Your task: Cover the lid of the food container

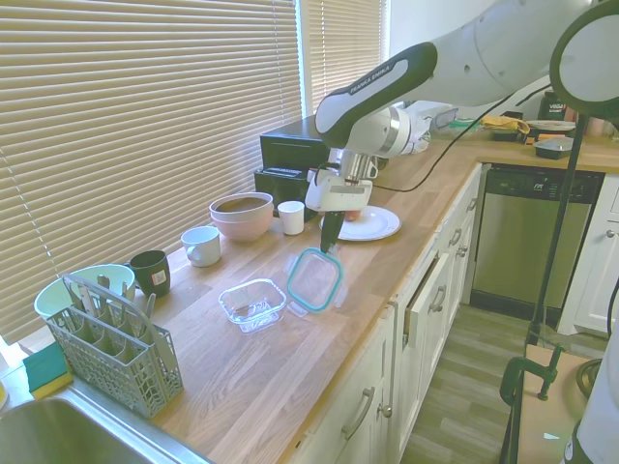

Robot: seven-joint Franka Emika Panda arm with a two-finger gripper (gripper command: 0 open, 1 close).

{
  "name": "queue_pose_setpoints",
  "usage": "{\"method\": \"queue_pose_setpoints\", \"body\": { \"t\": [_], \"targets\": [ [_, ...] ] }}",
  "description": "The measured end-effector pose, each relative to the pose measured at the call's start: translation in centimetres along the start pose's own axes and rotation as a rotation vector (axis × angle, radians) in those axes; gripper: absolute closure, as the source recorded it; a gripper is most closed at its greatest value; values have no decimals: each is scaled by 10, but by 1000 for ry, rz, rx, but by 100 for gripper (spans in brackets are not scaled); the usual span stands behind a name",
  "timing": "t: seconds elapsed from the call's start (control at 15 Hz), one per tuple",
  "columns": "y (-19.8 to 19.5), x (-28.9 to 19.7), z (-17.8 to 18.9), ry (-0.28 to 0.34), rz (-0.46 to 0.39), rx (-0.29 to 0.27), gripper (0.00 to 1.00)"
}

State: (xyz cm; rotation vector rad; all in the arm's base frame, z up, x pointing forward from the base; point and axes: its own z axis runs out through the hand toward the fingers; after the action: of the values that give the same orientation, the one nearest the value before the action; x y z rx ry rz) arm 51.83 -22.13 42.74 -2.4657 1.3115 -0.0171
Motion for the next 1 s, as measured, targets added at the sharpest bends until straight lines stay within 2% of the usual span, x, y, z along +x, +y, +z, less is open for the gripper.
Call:
{"method": "queue_pose_setpoints", "body": {
  "t": [0.6,1.0],
  "targets": [
    [-28,-22,-29,13,22,24,100],
    [-56,-33,-44,27,35,17,100]
  ]
}}
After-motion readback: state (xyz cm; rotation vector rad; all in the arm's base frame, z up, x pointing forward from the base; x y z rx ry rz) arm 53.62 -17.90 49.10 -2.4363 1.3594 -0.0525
